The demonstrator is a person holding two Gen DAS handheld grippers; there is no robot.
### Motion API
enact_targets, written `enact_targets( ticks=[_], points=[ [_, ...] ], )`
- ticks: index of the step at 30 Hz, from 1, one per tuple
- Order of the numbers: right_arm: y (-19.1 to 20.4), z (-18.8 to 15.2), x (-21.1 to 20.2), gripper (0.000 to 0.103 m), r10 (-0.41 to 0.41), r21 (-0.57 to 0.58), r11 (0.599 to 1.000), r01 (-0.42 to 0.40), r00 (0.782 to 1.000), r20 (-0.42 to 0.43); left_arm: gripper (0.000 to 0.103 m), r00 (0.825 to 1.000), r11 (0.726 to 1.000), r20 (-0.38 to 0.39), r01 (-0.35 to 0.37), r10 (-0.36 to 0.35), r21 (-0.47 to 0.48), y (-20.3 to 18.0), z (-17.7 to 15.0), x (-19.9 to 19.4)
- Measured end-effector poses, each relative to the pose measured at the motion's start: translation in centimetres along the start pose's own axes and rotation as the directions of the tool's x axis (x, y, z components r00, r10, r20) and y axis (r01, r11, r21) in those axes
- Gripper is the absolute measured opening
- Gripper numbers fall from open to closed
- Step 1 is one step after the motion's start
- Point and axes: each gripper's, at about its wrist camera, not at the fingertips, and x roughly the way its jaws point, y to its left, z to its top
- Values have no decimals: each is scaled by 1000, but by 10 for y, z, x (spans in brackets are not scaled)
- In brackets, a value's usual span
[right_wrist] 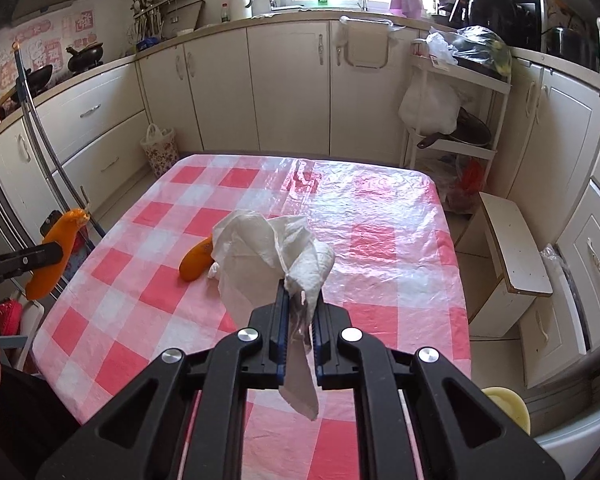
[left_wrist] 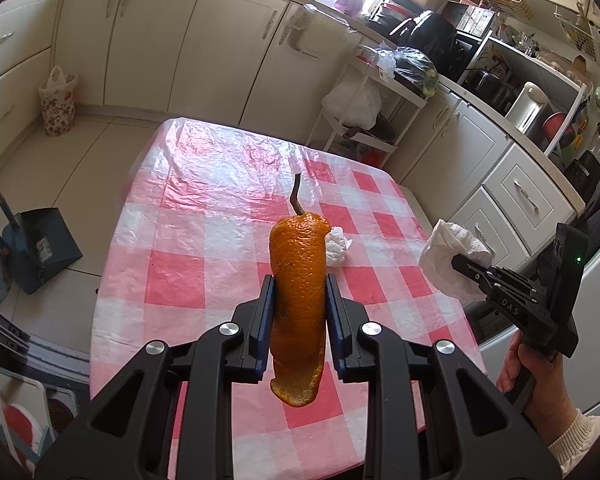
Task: Collect trash
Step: 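Carry the carrot with the left tool while the right tool carries the tissue to the bin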
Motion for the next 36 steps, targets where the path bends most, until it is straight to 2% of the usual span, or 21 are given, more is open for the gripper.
enact_targets(
  ticks=[8,12,15,18,21,26,32,36],
  points=[
    [-12,2,-17,11,4,59,998,-7,999,52,22,998,999,46,50,-51,19,-4,1,-7],
    [-22,-1,-34,11,30,94,995,-37,996,84,22,995,996,64,80,-83,47,-12,2,-11],
    [-42,-6,-56,11,29,146,988,-48,991,127,22,991,991,74,101,-107,88,-23,2,-13],
    [-71,-13,-76,12,-22,174,985,-2,990,137,22,989,983,63,122,-132,139,-36,0,-12],
    [-108,-29,-90,12,-72,224,973,47,991,109,22,984,970,36,165,-174,181,-51,-5,-8],
    [-154,-80,-92,12,-155,248,957,150,988,-3,22,966,945,-14,257,-260,203,-81,-13,2],
    [-204,-141,-61,12,-177,349,911,219,973,-150,22,933,896,-145,357,-329,264,-147,-31,40],
    [-231,-175,-25,12,-178,395,879,268,952,-250,22,905,869,-225,414,-361,272,-197,-38,77]
  ],
)
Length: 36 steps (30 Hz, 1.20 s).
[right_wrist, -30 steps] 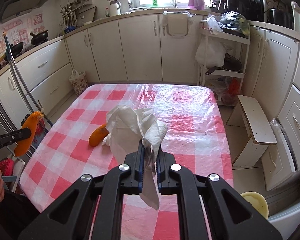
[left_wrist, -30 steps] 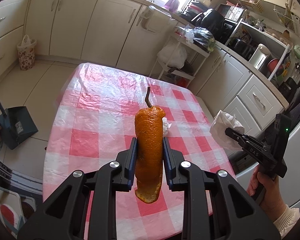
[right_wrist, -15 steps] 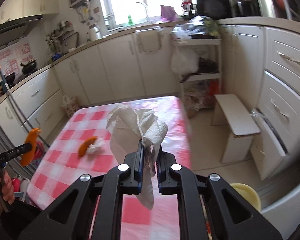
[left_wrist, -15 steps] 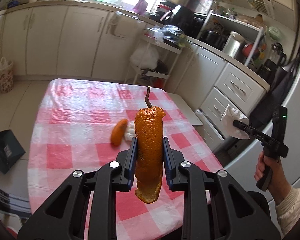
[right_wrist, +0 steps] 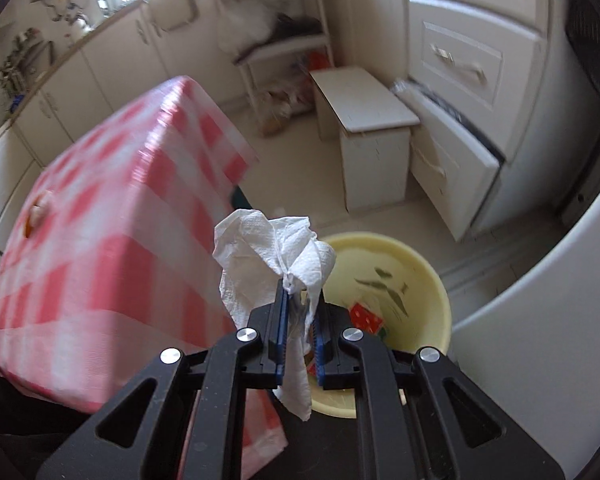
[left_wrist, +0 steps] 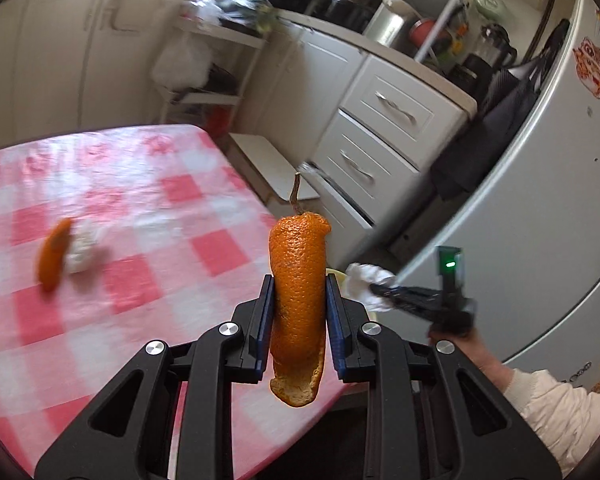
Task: Collect trash
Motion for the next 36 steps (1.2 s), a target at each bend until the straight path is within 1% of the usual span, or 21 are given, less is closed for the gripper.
enact_targets(
  ticks=[2,3,4,6,8,10,11,12,13,14,16,18,19,20,21,23,25,27,30,33,36],
  points=[
    [-15,-7,20,13,-16,31,999,17,999,-38,22,998,999,-51,30,-29,33,-22,8,35],
    [-23,-11,31,18,-22,52,998,25,998,-59,22,996,998,-77,41,-37,52,-33,13,50],
    [-31,-14,40,29,-26,71,997,31,997,-73,22,993,996,-109,56,-48,74,-44,16,68],
    [-44,-19,49,45,-19,100,995,28,996,-86,22,984,991,-167,79,-61,109,-63,19,100],
    [-56,-25,52,46,-11,127,992,22,996,-87,22,970,985,-232,102,-69,135,-81,22,138],
    [-63,-32,46,50,-5,155,988,16,998,-68,22,957,983,-280,116,-73,141,-91,24,167],
    [-67,-35,41,50,3,171,985,7,998,-56,22,947,982,-314,125,-75,141,-98,23,188],
    [-71,-40,36,51,15,188,982,-7,999,-42,23,940,981,-332,128,-74,144,-103,23,201],
    [-75,-47,27,55,23,211,977,-18,1000,-21,23,932,980,-355,132,-72,146,-108,22,216],
    [-78,-53,21,56,26,227,974,-24,1000,-7,24,919,980,-387,138,-72,146,-114,21,235],
    [-81,-62,13,58,43,244,969,-42,999,3,32,903,980,-426,132,-56,151,-123,20,262],
    [-80,-69,6,58,52,249,967,-51,999,3,47,897,980,-440,120,-39,158,-129,21,279],
    [-80,-70,3,59,59,250,966,-58,998,4,50,896,981,-443,108,-25,163,-132,21,284],
    [-79,-71,-1,60,65,250,966,-65,998,8,55,899,982,-439,88,-5,168,-133,21,285],
    [-77,-70,-7,61,69,247,967,-71,997,17,57,903,983,-429,77,2,167,-132,22,283],
    [-72,-65,-17,62,79,242,966,-87,996,41,61,915,985,-403,74,-4,159,-128,25,270],
    [-64,-55,-31,64,98,237,965,-113,992,76,65,935,986,-354,43,17,163,-122,29,246],
    [-52,-42,-47,65,121,220,965,-144,986,118,73,954,987,-299,11,38,161,-112,33,214],
    [-26,-17,-77,76,159,186,963,-195,969,190,82,974,985,-211,-49,84,164,-94,39,164],
    [8,8,-105,79,209,134,959,-248,945,251,86,983,979,-122,-119,140,164,-68,40,104],
    [51,31,-129,84,267,76,950,-302,916,299,88,976,970,-57,-200,209,135,-34,40,51]
  ],
)
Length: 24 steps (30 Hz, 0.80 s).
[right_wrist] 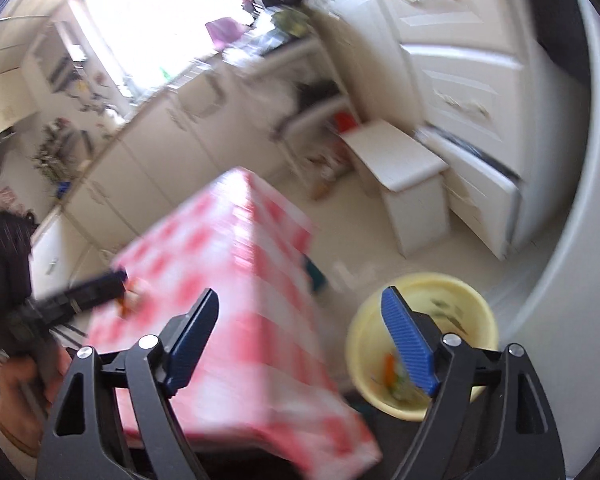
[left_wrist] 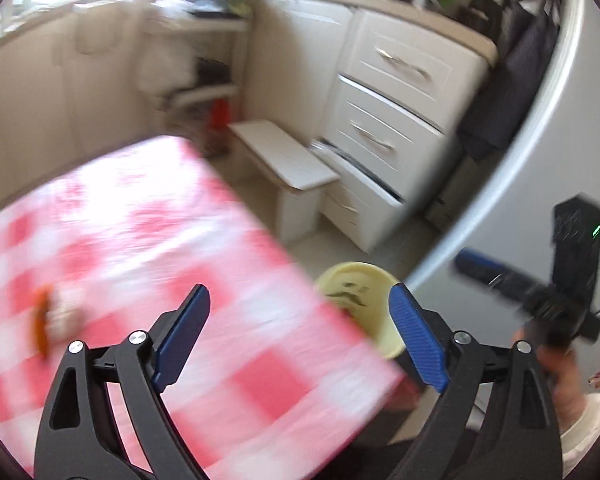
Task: Collect trash
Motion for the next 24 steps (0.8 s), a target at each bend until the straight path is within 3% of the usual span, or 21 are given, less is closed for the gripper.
enact_targets(
  ticks=[5,9,11,13,15,18,24],
  points=[
    [85,14,23,89,115,-50,992,-114,993,8,91,991,985,55,-113,121,-129,84,-23,-66],
    [137,1,57,89,173,-103,980,-172,985,5,91,981,952,110,-125,161,-278,144,-57,-106],
    [156,-8,79,89,137,-140,979,-147,987,-79,91,977,915,114,-126,183,-383,176,-80,-117],
    [165,-12,81,89,142,-147,977,-152,987,-73,91,974,853,76,-149,215,-500,201,-90,-127],
    [174,-15,87,89,115,-165,978,-128,989,-89,91,970,831,144,-88,198,-550,218,-95,-145],
    [186,-22,98,89,55,-206,975,-79,991,-121,92,962,826,149,-113,231,-552,226,-99,-157],
    [189,-28,107,89,7,-173,984,-34,988,-155,93,966,836,160,-83,201,-543,224,-109,-167]
  ],
)
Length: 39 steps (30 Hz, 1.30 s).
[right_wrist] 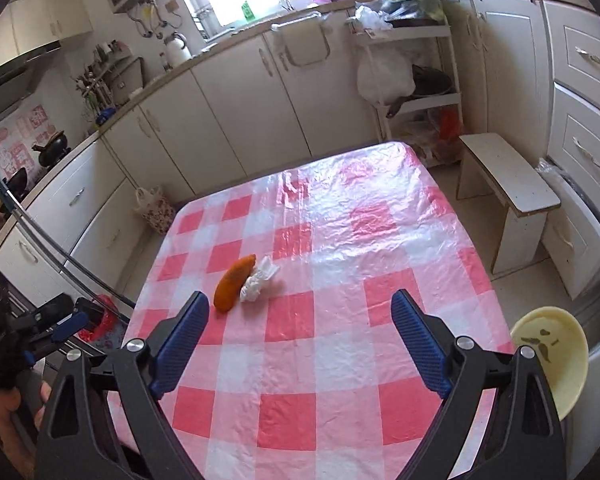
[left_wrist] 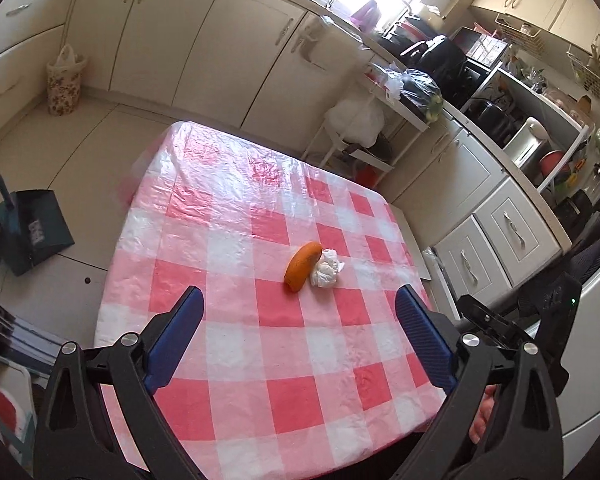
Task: Collect trash
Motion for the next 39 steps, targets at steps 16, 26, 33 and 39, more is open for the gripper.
enact_targets(
  ticks=[16,26,33,39],
  points=[
    [-2,-2,5,90,-65,24,998,66,998,-21,94,999,1000,-40,-14,14,11,1,-9,1],
    [-8,-2,5,90,-64,43,997,66,997,-33,94,998,1000,-60,-25,26,18,-1,-11,6],
    [-8,-2,6,90,-67,39,997,69,997,-39,94,997,999,-70,-28,29,24,-1,-12,8],
    [-8,-2,6,90,-70,38,997,72,997,-39,94,997,999,-72,-29,30,23,0,-12,7]
  ],
)
